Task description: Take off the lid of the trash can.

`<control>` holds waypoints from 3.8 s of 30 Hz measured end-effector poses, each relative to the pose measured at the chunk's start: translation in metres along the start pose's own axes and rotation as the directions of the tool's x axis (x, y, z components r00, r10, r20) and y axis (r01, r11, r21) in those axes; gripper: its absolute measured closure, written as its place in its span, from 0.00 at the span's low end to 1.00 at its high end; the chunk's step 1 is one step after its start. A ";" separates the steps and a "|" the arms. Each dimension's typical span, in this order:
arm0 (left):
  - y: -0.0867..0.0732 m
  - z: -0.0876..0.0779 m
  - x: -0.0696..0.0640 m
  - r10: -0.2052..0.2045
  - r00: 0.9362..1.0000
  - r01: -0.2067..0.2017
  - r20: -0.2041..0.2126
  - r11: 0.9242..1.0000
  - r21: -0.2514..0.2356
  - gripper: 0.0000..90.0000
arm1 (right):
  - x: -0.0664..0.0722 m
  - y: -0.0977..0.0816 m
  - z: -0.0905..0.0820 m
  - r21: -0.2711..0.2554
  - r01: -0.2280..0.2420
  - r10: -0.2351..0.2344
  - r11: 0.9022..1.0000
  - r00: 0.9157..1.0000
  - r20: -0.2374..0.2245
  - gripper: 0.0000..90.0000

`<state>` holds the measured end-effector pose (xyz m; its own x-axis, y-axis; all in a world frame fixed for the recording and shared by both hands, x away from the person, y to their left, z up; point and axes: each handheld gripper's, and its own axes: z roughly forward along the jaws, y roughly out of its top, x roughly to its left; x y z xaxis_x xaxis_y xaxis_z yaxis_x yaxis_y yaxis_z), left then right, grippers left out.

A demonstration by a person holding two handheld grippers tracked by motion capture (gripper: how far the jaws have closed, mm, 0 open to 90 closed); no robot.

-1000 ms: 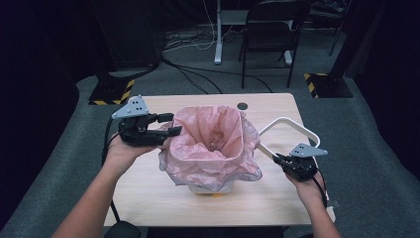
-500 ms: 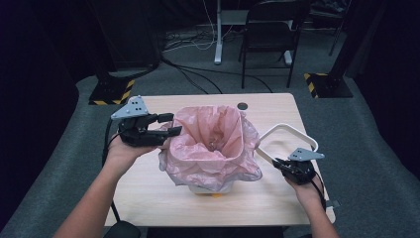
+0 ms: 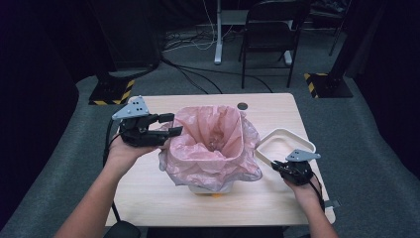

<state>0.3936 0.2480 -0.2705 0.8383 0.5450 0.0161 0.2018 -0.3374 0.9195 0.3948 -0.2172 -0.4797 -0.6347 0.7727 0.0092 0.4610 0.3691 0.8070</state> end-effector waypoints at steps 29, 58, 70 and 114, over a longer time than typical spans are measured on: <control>-0.001 0.000 0.000 -0.005 1.000 0.005 0.003 1.000 -0.004 0.50 | -0.004 -0.014 0.017 0.129 0.041 -0.038 0.991 0.999 -0.021 0.93; 0.001 0.000 -0.001 0.002 1.000 -0.002 -0.005 1.000 0.003 0.50 | 0.012 0.002 0.002 0.039 0.034 -0.033 0.999 0.999 -0.012 0.64; 0.003 0.000 -0.002 0.003 1.000 -0.003 -0.011 1.000 0.002 0.50 | 0.017 0.014 -0.015 0.030 0.077 -0.076 0.997 0.997 -0.006 0.61; -0.006 -0.029 -0.004 -0.007 0.998 0.006 -0.068 1.000 -0.010 0.49 | 0.047 0.111 -0.090 -0.136 0.159 -0.178 0.978 0.974 -0.140 0.58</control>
<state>0.3741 0.2700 -0.2645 0.8004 0.5984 0.0366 0.2018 -0.3264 0.9235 0.3603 -0.1860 -0.3362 -0.7872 0.6145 -0.0521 0.2653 0.4137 0.8709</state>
